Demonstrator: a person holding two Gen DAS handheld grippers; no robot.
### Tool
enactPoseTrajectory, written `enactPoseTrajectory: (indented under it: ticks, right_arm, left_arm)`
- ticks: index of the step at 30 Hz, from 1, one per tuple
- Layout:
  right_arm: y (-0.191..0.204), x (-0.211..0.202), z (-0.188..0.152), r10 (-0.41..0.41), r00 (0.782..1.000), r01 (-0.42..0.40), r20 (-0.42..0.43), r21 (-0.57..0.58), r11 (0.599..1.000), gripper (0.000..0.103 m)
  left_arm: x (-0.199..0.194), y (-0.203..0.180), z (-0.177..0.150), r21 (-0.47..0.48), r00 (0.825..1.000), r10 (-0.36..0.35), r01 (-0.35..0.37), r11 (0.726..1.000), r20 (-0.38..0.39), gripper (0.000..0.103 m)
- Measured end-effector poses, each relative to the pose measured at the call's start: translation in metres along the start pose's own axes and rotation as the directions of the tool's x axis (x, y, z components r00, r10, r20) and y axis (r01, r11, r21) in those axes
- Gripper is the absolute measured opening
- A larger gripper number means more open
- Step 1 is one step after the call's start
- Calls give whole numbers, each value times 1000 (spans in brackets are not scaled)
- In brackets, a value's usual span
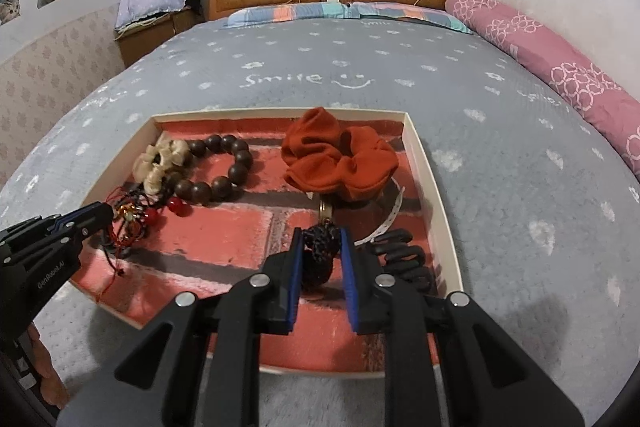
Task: Organize jewelry
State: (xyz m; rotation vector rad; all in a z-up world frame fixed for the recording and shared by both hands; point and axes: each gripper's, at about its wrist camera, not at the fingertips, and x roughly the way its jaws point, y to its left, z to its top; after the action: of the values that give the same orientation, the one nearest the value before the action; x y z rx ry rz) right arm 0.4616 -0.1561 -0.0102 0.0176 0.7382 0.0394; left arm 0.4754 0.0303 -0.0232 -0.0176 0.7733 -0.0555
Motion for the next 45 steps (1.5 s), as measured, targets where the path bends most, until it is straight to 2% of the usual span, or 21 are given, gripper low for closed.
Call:
enactPoseTrajectory:
  ticks: [5,9,14,17,18,21,23,24,25,26,28,31,37,41,45]
  right_arm:
    - [-4,5,1,-16,1000,16,-4,2,1000,18]
    - [-7,9,-6,-48,999,47,-12,-25,999,19]
    - [-2,13,-5,-44,998,42,-39,-46,998,18]
    - [2,17,-8,-55,997,53,-45,-56,997,20]
    - [3,19,-10,-46,997,42,-62,-61,997,22]
    - [9,17,-12,-24,998,19,-66,-85,996,48]
    - [14,7,-11,-20,999,15,-47,-100,995,59]
    - [15,1,-10,-20,999,16,-33,-104,994,73]
    - [16,-6,-8,-16,1000,15,-16,-104,994,80]
    - [17,-13,-7,-16,1000,16,-1,-105,994,82]
    - [17,-32,-4,-14,999,17,29,-105,994,86]
    - [13,-54,-3,-15,998,20,54,-96,995,90]
    - [-6,-107,-28,2,994,0,107,-19,1000,95]
    - [-12,-144,-57,-8,987,10,161,-11,1000,99]
    - [-13,-177,-88,-10,979,12,205,-5,1000,99]
  left_arm:
    - [14,-6,1,39,999,40,-40,998,-4,8]
    - [18,-7,4,39,999,42,-42,998,0,9]
    - [22,-10,5,37,999,42,-41,998,-3,10]
    - [21,-9,5,32,999,49,-49,998,-7,21]
    - [21,-9,4,30,999,49,-48,998,-10,28]
    - [15,-5,3,27,999,51,-51,998,-5,59]
    - [3,-2,3,25,999,52,-52,998,16,63]
    - [-3,-1,4,23,999,45,-46,999,23,67]
    - [-15,-1,5,20,999,33,-33,999,40,74]
    - [-24,0,6,21,998,27,-29,999,54,78]
    - [-48,0,7,23,995,22,-24,999,95,93]
    - [-84,4,6,28,990,13,-17,999,137,98]
    - [-146,19,-12,1,984,-13,13,1000,177,98]
    - [-184,19,-44,9,976,3,-5,1000,217,98]
    - [-211,17,-80,-9,974,-10,12,1000,227,98]
